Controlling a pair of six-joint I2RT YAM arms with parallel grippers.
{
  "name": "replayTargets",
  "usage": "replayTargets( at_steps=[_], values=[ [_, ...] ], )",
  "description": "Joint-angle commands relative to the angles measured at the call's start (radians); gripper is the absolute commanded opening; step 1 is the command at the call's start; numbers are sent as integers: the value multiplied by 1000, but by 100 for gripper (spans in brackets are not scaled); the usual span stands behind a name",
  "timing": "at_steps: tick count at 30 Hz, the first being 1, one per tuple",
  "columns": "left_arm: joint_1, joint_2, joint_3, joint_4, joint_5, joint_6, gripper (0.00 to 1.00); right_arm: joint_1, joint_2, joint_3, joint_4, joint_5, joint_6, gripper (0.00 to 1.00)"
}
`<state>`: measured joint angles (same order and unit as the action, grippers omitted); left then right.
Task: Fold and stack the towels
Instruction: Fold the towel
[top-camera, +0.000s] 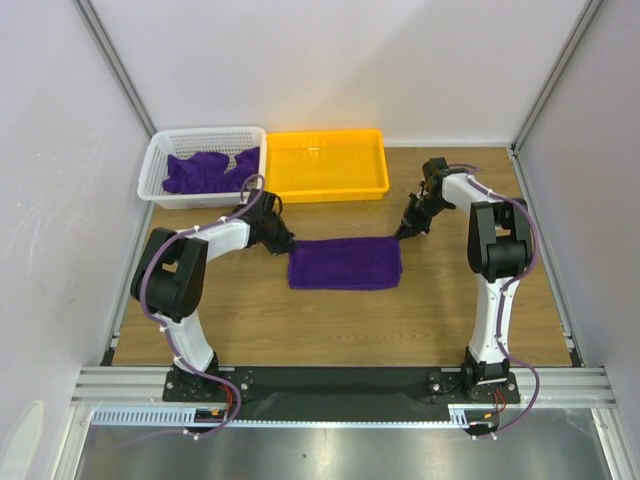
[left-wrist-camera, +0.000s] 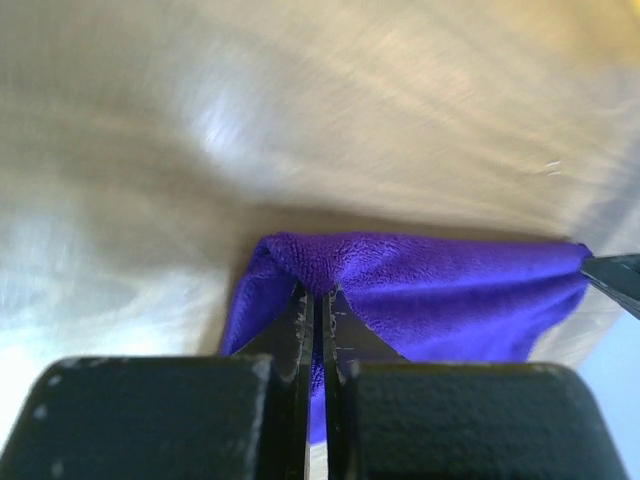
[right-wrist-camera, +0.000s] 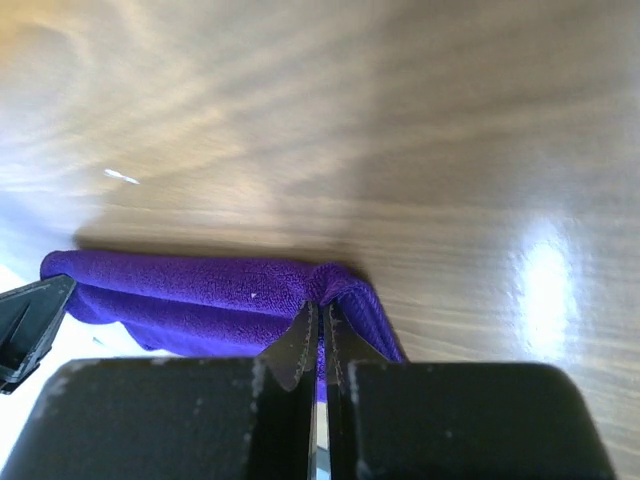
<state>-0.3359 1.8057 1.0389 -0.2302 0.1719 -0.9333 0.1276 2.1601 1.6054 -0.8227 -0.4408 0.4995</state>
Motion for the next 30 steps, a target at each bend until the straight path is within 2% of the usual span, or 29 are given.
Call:
replayTargets(
  at_steps=[1, 6, 8, 10, 11, 12, 13, 15, 17, 18, 22, 30],
  values=[
    [46, -2, 62, 67, -2, 65, 0, -19, 9, 80, 43, -10, -12, 0],
    [51, 26, 111, 74, 18, 109, 2, -20, 47, 142, 30, -18, -13, 0],
    [51, 40, 115, 80, 15, 123, 8, -20, 66, 152, 31, -18, -13, 0],
    [51, 53, 122, 86, 11, 154, 31, -20, 79, 169, 36, -27, -15, 1],
    [51, 57, 125, 81, 6, 166, 40, -20, 89, 178, 39, -32, -19, 5],
    [51, 57, 139, 77, -3, 177, 56, -22, 93, 189, 37, -42, -21, 12],
    [51, 57, 147, 60, -12, 206, 61, -20, 96, 214, 33, -48, -24, 29],
    [51, 35, 161, 34, -38, 234, 73, -19, 87, 237, 25, -61, -38, 49],
    [51, -1, 161, 19, -66, 277, 82, -20, 72, 261, 11, -58, -47, 55],
    [51, -17, 158, 5, -71, 290, 87, -20, 51, 264, 8, -58, -59, 67],
    [48, -95, 104, -11, -66, 338, 89, -20, -23, 231, -15, -41, -85, 72],
    [-20, -192, -66, 6, -18, 376, 89, -5, -221, -85, 17, 22, -92, 73]
  ],
)
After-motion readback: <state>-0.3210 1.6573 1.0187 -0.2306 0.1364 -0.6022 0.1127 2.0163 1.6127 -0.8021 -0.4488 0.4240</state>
